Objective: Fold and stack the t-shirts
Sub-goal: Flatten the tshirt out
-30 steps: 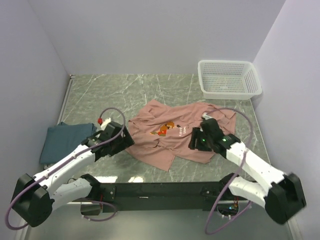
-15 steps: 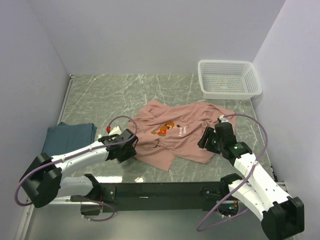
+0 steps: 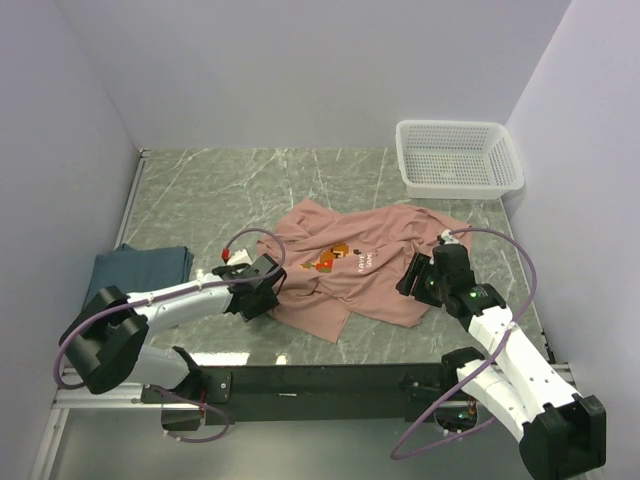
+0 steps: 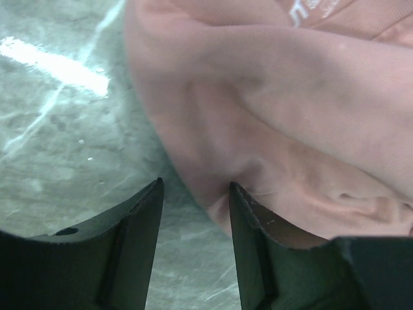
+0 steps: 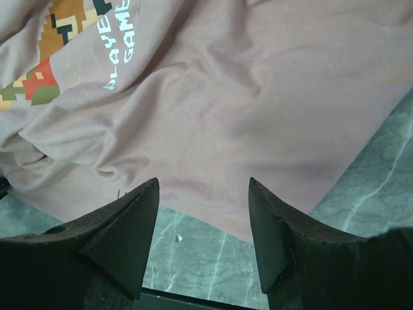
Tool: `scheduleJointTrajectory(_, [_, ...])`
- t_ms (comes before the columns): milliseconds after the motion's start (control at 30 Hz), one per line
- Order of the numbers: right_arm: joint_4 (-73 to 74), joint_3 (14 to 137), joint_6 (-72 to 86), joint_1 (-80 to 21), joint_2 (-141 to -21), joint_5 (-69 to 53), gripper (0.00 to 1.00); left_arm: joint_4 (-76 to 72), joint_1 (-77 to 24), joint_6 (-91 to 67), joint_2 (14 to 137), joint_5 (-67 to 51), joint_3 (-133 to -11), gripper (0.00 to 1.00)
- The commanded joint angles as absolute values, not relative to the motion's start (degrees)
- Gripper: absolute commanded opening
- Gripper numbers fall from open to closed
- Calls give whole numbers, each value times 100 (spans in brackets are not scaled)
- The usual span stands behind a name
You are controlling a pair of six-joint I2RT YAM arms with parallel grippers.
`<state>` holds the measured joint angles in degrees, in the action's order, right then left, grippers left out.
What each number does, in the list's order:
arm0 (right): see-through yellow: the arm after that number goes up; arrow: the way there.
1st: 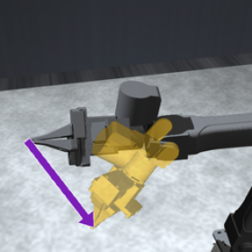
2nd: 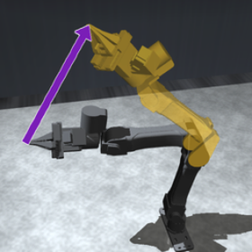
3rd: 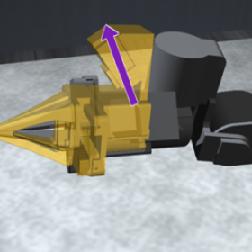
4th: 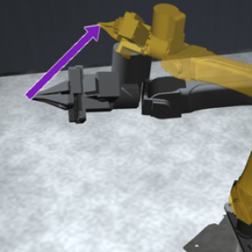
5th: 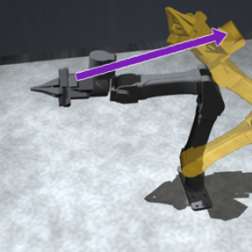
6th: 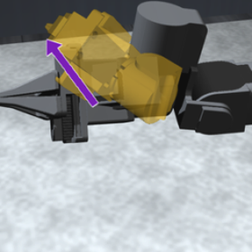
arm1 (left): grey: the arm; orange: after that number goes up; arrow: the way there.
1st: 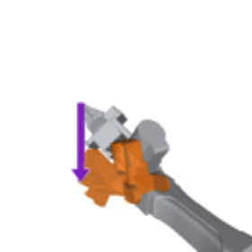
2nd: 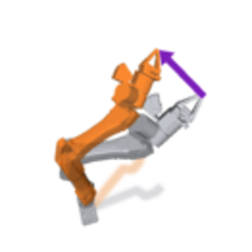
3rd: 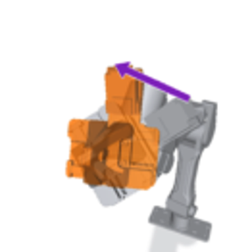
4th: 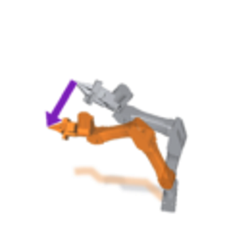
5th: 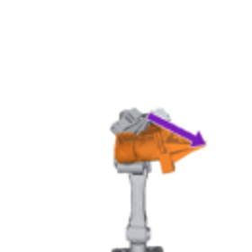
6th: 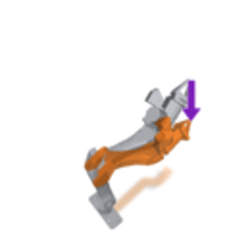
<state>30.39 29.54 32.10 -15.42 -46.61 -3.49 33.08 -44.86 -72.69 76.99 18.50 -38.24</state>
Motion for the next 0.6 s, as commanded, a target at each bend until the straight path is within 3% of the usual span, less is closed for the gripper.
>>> scheduleJointTrajectory(0, [2865,2892,3164,-1477,-4605,-369,64,3173,-4535,-7225,7857,1881,-3964,51])
scheduleJointTrajectory(67, [2865,2900,3164,-1459,-4623,-369,64,3182,-4553,-7233,7910,1863,-3964,50])
scheduleJointTrajectory(167, [2865,2892,3173,-1441,-4693,-360,64,3208,-4562,-7225,8024,1837,-3946,39])
scheduleJointTrajectory(333, [2997,2944,3269,-1406,-4807,-229,69,3655,-4553,-7103,7972,2282,-4122,1])
scheduleJointTrajectory(567, [3322,3085,3612,-1380,-5307,191,74,4271,-3790,-6276,7297,2874,-4324,1])
